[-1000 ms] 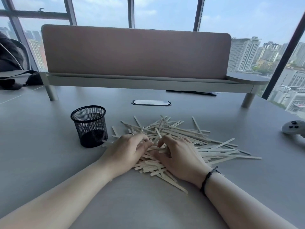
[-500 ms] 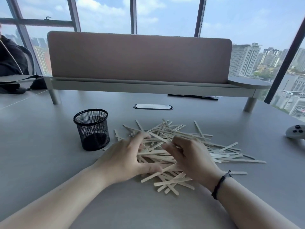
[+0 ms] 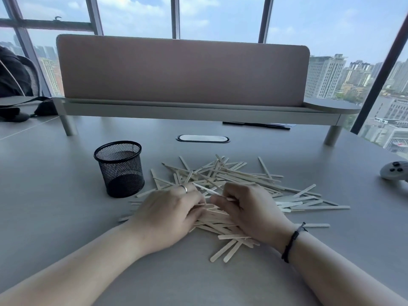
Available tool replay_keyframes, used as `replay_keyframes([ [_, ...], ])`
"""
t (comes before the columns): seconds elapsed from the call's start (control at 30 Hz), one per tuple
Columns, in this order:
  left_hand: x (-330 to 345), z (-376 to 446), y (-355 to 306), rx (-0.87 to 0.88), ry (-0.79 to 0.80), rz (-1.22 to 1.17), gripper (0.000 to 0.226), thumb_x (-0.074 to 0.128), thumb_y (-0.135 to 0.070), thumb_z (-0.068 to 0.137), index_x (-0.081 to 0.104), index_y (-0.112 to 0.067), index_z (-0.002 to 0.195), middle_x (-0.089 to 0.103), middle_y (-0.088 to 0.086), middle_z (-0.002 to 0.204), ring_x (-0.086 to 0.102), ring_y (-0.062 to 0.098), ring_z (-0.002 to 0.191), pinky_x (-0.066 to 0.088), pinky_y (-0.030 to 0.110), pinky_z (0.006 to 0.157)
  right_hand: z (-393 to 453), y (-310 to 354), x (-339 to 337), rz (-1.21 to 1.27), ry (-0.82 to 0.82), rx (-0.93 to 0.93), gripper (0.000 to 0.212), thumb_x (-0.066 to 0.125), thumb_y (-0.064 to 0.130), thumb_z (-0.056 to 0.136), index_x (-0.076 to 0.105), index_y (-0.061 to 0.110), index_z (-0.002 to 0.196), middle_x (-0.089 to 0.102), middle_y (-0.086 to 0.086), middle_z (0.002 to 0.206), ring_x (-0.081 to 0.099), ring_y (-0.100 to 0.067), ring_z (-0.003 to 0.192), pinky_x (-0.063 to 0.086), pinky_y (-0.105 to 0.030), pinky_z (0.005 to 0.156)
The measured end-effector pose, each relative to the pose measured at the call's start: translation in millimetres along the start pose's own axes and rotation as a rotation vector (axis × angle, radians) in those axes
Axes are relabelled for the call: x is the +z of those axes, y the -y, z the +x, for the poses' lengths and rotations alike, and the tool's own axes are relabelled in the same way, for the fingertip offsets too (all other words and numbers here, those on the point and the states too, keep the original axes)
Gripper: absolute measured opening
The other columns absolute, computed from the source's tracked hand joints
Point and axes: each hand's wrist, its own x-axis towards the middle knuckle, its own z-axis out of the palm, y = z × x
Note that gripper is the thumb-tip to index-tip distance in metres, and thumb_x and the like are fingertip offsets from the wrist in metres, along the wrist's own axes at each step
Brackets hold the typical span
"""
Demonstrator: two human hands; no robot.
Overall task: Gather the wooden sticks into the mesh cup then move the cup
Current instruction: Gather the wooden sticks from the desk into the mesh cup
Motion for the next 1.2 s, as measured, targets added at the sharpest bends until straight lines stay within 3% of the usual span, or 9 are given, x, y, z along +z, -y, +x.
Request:
replay_keyframes([
  [0.17,-1.9,6.7,1.0,0.038,-0.066,0.075,0.016,0.034,-0.038,0.097,0.045,-0.029,0.103,0.058,-0.002,0.074,0.062,0.027,0.075,0.047,0.036,0.049,0.0,1.8,-1.8,0.034,-0.087,0.011,0.052,0.044,0.068,0.088,0.046,0.021,0.068,0.041,0.002,0.049,0.041,-0.023,0.052,0.042,-0.038,0.049],
  [0.3,-14.9,9.3,8.3,0.036,-0.081,0.093,0.012,0.04,-0.025,0.098,0.049,-0.022,0.105,0.062,-0.003,0.067,0.056,0.023,0.083,0.049,0.038,0.052,2.3,-0.4,-6.9,0.12,-0.219,0.085,0.04,0.044,0.067,0.09,0.04,0.035,0.066,0.047,0.01,0.052,0.042,-0.012,0.049,0.039,-0.034,0.05],
  [0.43,-32.2,9.0,17.1,-0.028,-0.215,0.088,0.048,0.037,-0.062,0.096,0.057,-0.021,0.081,0.058,-0.012,0.06,0.062,0.02,0.059,0.044,0.028,0.041,1.3,0.6,-9.8,0.141,-0.236,0.097,0.033,0.045,0.066,0.089,0.05,0.033,0.09,0.044,0.006,0.047,0.043,-0.012,0.045,0.04,-0.033,0.049],
  [0.57,-43.8,7.6,22.3,-0.217,-0.294,0.073,0.07,0.034,-0.089,0.076,0.03,-0.022,0.056,0.033,-0.008,0.041,0.039,0.015,0.038,0.034,0.024,0.041,-0.3,3.2,-10.2,0.149,-0.208,0.109,0.053,0.039,0.076,0.085,0.058,0.029,0.097,0.049,0.013,0.052,0.045,-0.011,0.047,0.036,-0.03,0.049],
  [0.67,-48.6,10.8,23.6,-0.347,-0.364,-0.113,0.069,0.036,-0.08,0.084,0.023,-0.021,0.051,0.021,-0.006,0.04,0.023,0.014,0.038,0.027,0.029,0.042,-0.6,3.1,-10.3,0.137,-0.185,0.139,0.061,0.042,0.086,0.074,0.062,0.032,0.092,0.045,0.009,0.048,0.047,-0.008,0.05,0.037,-0.028,0.05],
  [0.83,-58.1,20.7,19.2,-0.599,-0.555,-1.132,0.066,0.05,-0.063,0.091,0.017,-0.022,0.052,0.017,-0.005,0.045,0.015,0.012,0.041,0.01,0.023,0.047,-2.0,1.5,-6.0,0.078,-0.07,0.152,0.037,0.066,0.068,0.072,0.065,0.032,0.08,0.046,0.007,0.05,0.048,-0.01,0.053,0.036,-0.028,0.051],
  [0.97,-51.7,19.2,24.0,-0.647,-0.537,-1.267,0.062,0.058,-0.053,0.086,0.011,-0.018,0.062,0.013,-0.004,0.044,0.011,0.01,0.038,0.008,0.02,0.046,-2.2,2.8,-2.8,0.062,-0.02,0.134,0.021,0.072,0.052,0.079,0.065,0.034,0.089,0.046,0.006,0.053,0.046,-0.01,0.055,0.042,-0.034,0.056],
  [1.1,-36.8,16.4,26.2,-0.647,-0.459,-1.181,0.054,0.064,-0.024,0.093,0.028,-0.017,0.054,0.023,-0.005,0.038,0.022,0.015,0.034,0.024,0.02,0.041,-1.0,2.9,-3.7,0.066,-0.042,0.11,0.03,0.071,0.053,0.081,0.063,0.036,0.105,0.042,0.008,0.054,0.043,-0.008,0.052,0.038,-0.029,0.054],
  [1.2,-32.0,15.2,23.6,-0.63,-0.441,-1.195,0.05,0.065,-0.019,0.092,0.035,-0.015,0.053,0.028,-0.002,0.038,0.027,0.017,0.034,0.029,0.021,0.041,-1.2,0.8,-2.5,0.064,-0.033,0.109,0.035,0.07,0.051,0.081,0.064,0.034,0.111,0.04,0.008,0.054,0.043,-0.009,0.052,0.04,-0.031,0.055],
])
